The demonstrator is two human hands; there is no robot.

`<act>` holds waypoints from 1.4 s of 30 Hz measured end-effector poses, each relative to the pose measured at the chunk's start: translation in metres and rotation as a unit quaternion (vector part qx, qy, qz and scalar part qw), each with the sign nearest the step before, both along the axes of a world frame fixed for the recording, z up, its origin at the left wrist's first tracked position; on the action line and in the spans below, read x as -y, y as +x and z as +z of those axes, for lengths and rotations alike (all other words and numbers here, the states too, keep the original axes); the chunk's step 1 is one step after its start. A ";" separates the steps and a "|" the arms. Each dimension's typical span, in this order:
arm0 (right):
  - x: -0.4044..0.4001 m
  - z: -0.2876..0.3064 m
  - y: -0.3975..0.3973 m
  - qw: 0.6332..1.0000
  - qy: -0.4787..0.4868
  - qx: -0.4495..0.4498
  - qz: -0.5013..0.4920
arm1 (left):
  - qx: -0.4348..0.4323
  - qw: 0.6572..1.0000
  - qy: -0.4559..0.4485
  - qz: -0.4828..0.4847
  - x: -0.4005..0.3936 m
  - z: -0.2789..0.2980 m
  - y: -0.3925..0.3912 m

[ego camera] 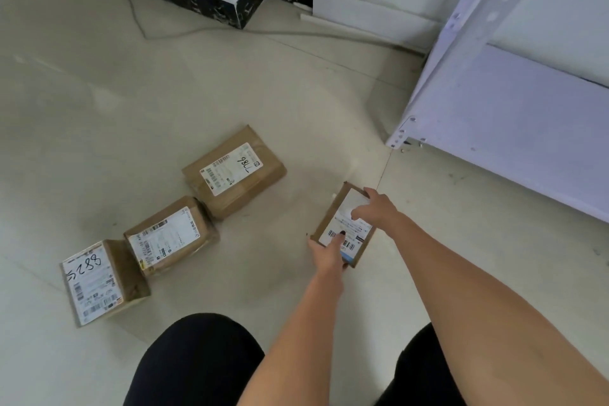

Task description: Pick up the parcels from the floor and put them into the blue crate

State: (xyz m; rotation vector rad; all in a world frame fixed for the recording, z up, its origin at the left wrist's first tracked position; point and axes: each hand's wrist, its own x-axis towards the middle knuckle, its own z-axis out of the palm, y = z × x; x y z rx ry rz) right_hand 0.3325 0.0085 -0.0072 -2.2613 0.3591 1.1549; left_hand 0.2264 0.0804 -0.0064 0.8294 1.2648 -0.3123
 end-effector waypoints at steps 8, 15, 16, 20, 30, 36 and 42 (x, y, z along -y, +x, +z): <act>0.024 0.124 -0.030 0.998 0.041 0.028 -0.050 | -0.012 0.995 0.078 -0.066 0.000 0.110 0.002; 0.095 0.345 -0.078 0.985 0.075 0.048 -0.145 | 0.026 0.978 0.120 -0.166 0.051 0.311 -0.012; 0.113 0.379 -0.089 0.981 0.078 0.046 -0.173 | 0.033 0.974 0.123 -0.187 0.064 0.344 -0.016; 0.195 0.498 -0.144 0.954 0.079 0.040 -0.288 | 0.067 0.940 0.128 -0.309 0.134 0.468 -0.040; 0.438 0.631 -0.305 0.886 0.096 0.085 -0.446 | 0.141 0.870 0.079 -0.466 0.366 0.589 -0.157; 0.585 0.641 -0.420 0.877 0.098 0.083 -0.463 | 0.132 0.881 0.049 -0.452 0.512 0.611 -0.264; 0.701 0.646 -0.490 0.856 0.123 0.063 -0.498 | 0.121 0.856 0.052 -0.500 0.623 0.618 -0.324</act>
